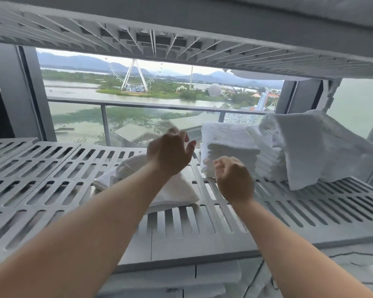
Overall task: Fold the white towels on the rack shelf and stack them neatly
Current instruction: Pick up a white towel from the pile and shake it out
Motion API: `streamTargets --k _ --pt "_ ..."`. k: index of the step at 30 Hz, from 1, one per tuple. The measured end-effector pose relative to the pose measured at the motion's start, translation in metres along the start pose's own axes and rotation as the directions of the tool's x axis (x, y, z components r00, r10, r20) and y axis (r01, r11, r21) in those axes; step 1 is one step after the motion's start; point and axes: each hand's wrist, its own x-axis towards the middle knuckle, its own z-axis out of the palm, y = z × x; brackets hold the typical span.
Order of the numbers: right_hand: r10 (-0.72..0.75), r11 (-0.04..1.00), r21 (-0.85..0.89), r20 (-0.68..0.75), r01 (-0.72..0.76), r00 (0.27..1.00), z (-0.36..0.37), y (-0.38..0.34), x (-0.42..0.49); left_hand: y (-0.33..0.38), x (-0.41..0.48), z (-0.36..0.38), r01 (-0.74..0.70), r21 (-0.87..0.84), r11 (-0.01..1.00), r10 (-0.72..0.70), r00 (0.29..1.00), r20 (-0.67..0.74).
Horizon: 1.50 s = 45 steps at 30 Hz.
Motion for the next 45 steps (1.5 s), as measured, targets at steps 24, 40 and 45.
streamTargets --k 24,40,45 --pt "-0.006 0.996 -0.093 -0.153 -0.009 0.988 -0.141 0.272 0.133 0.270 0.103 0.141 0.096 0.038 0.995 -0.101 0.983 0.153" --pt "0.355 0.934 0.054 -0.023 -0.353 0.935 -0.135 0.295 0.188 0.280 0.164 0.144 0.007 0.025 1.000 -0.008 0.999 0.047" --pt "0.340 0.940 0.061 -0.054 -0.337 0.939 -0.134 0.294 0.187 0.281 0.163 0.153 -0.044 -0.109 0.993 0.048 0.998 0.040"
